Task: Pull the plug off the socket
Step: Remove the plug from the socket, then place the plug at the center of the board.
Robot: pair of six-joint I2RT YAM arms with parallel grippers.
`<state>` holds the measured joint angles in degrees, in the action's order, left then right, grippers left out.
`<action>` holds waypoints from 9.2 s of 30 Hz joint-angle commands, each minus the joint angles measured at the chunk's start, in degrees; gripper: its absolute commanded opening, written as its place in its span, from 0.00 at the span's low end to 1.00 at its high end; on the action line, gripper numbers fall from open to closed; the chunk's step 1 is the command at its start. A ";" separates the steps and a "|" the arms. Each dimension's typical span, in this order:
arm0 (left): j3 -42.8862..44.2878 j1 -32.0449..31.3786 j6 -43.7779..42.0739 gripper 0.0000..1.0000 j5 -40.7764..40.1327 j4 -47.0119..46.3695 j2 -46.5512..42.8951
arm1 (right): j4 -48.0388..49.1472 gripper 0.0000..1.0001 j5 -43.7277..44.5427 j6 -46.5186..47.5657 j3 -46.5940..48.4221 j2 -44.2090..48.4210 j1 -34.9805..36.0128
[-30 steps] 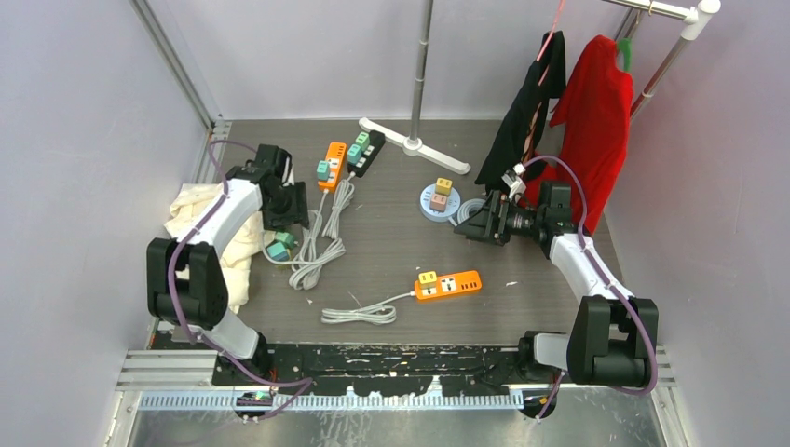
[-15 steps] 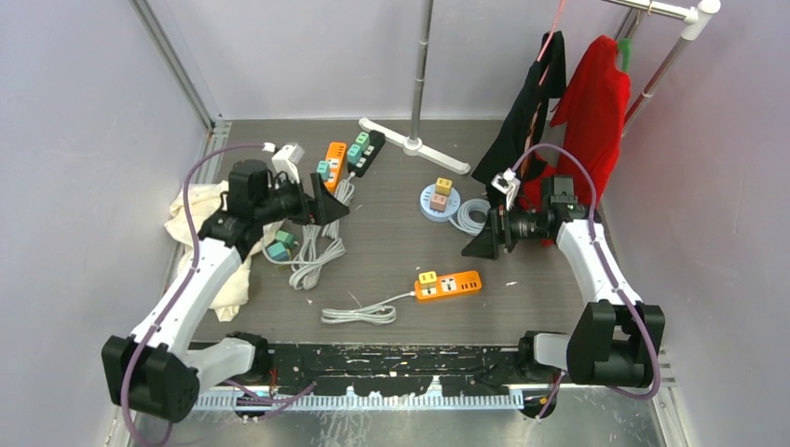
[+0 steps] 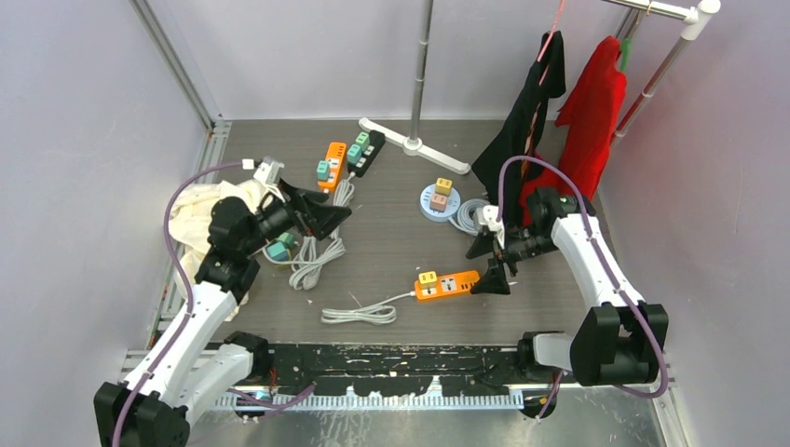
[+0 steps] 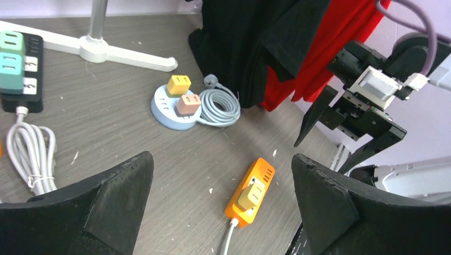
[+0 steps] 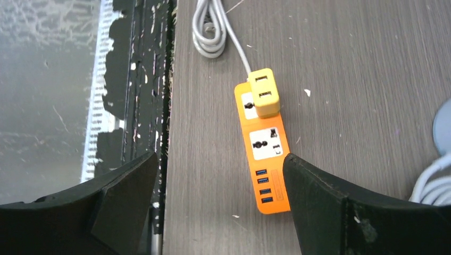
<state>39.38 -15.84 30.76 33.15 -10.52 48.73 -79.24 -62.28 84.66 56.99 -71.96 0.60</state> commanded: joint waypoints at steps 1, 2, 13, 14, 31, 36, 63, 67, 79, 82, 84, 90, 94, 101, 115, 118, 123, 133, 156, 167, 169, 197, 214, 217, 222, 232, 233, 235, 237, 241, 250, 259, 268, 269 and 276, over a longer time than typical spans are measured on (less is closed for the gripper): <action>-4.48 -0.89 1.63 0.99 2.43 -11.98 -1.34 | -1.33 0.92 1.50 9.51 1.80 -0.40 4.30; -5.39 -1.99 -0.18 0.99 2.19 -12.09 -1.83 | -0.20 0.92 1.92 9.52 1.58 -0.43 5.52; -13.75 -28.42 -25.73 0.99 -13.71 -10.78 -0.18 | 16.48 0.81 6.19 1.36 -0.14 -4.43 16.42; -13.56 -30.81 -28.36 0.99 -15.67 -10.02 1.64 | 17.97 0.79 6.89 0.07 -0.20 -4.92 17.05; -11.72 -40.24 -35.26 0.98 -19.00 -24.96 28.99 | 35.48 0.56 11.91 -14.38 -3.37 -11.06 25.40; -9.58 -40.34 -35.36 0.97 -16.25 -27.62 35.26 | 37.37 0.54 12.46 -15.83 -3.44 -12.76 26.10; -3.38 -40.40 -34.94 0.88 -11.39 -32.76 49.73 | 35.50 0.16 8.55 -15.52 -4.50 -12.24 25.50; -3.24 -40.33 -34.65 0.88 -12.37 -34.23 51.01 | 36.54 0.12 7.36 -16.99 -5.16 -11.18 23.01; -3.49 -40.73 -36.21 0.85 -13.09 -39.38 53.14 | 36.66 0.11 8.49 -15.40 -8.54 -7.94 21.95; -3.34 -41.02 -36.83 0.80 -11.79 -39.38 53.83 | 37.85 0.12 8.64 -15.66 -8.12 -8.29 21.97; -3.30 -41.08 -37.00 0.79 -11.29 -39.37 54.26 | 38.74 0.12 8.75 -16.52 -7.45 -8.64 21.91; -2.86 -41.08 -36.30 0.71 -10.35 -39.32 55.60 | 39.59 0.12 8.60 -17.55 -7.18 -8.95 21.94; -2.63 -41.03 -36.19 0.59 -9.89 -39.20 55.15 | 40.40 0.12 8.93 -18.70 -8.10 -8.39 21.92; -1.76 -41.05 -35.22 0.37 -9.55 -38.75 55.99 | 42.47 0.11 9.14 -21.38 -9.31 -7.85 21.98; -4.04 -40.36 -37.26 0.00 -10.91 -34.61 55.14 | 37.64 0.06 9.42 -15.78 -10.07 -4.90 19.88; -4.13 -40.22 -37.19 0.00 -10.61 -34.15 55.31 | 37.63 0.05 6.71 -14.85 -9.99 -4.74 20.89; -3.38 -40.09 -36.55 0.00 -10.03 -33.27 55.99 | 50.04 0.03 6.59 -27.09 -9.23 -5.33 21.39; -3.89 -39.30 -33.87 0.00 -11.40 -32.86 55.40 | 41.73 0.02 3.18 -23.53 -9.78 -0.51 13.58; 8.77 -38.76 -16.28 0.85 -20.44 -1.53 26.86 | 66.32 0.03 -1.44 -98.55 -13.26 9.02 0.72; 35.50 -35.92 0.43 0.97 -27.90 32.01 29.05 | 79.34 0.05 -3.74 -121.71 -13.76 4.86 0.84; 39.17 -35.97 -0.55 0.97 -28.20 35.46 30.74 | 79.53 0.05 -3.83 -122.61 -13.82 4.72 0.96; 67.09 -44.99 -17.21 0.74 -40.58 54.78 57.30 | 79.89 0.07 -5.81 -124.60 -11.72 -1.63 2.46; 64.74 -44.60 -15.29 0.00 -42.93 54.02 56.98 | 78.36 0.45 -6.18 -121.77 -11.52 -2.21 2.59; 59.86 -44.17 -15.24 0.00 -42.99 52.30 53.98 | 75.40 0.71 -6.01 -117.60 -10.91 -1.58 2.65; 47.19 -41.41 -12.38 0.00 -43.94 48.75 44.83 | 67.90 0.83 -5.59 -108.41 -9.59 -0.37 2.29; 25.99 -20.83 -7.05 0.00 -41.73 50.36 28.19 | 64.83 0.83 -3.51 -102.60 -10.08 1.08 0.47; 25.02 -17.95 -7.50 0.00 -41.92 50.80 27.30 | 64.82 0.83 -3.40 -102.43 -10.22 1.18 0.48; 24.28 -13.03 -8.53 0.00 -43.12 52.30 26.57 | 64.72 0.83 -3.32 -102.19 -10.35 1.24 0.44; 24.50 -8.83 -9.97 0.00 -44.13 53.30 27.48 | 64.67 0.83 -3.33 -102.04 -10.44 1.23 0.48; 28.35 -3.11 -12.49 0.00 -46.71 55.26 33.67 | 64.66 0.83 -3.39 -101.98 -10.37 0.90 0.45; 38.32 -0.57 -16.71 0.00 -51.33 58.44 50.45 | 63.05 0.83 -3.28 -100.33 -10.16 0.13 0.45; 40.40 1.16 -16.85 0.40 -51.12 58.07 56.33 | 61.23 0.83 -3.03 -98.62 -9.49 -0.91 0.27; 41.15 1.52 -15.90 0.68 -49.77 59.73 54.47 | 61.17 0.83 -3.19 -98.54 -9.42 -1.16 -0.13; 41.59 1.59 -15.69 0.68 -49.08 60.36 53.75 | 61.14 0.84 -3.24 -98.44 -9.37 -1.13 -0.16; 40.08 1.51 -15.81 0.67 -34.72 60.55 41.59 | 54.86 0.83 -3.87 -92.37 -7.40 -0.68 -0.16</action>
<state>78.87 -14.59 14.74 -11.53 49.95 101.08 -20.40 -65.28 -13.06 45.91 -73.19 0.62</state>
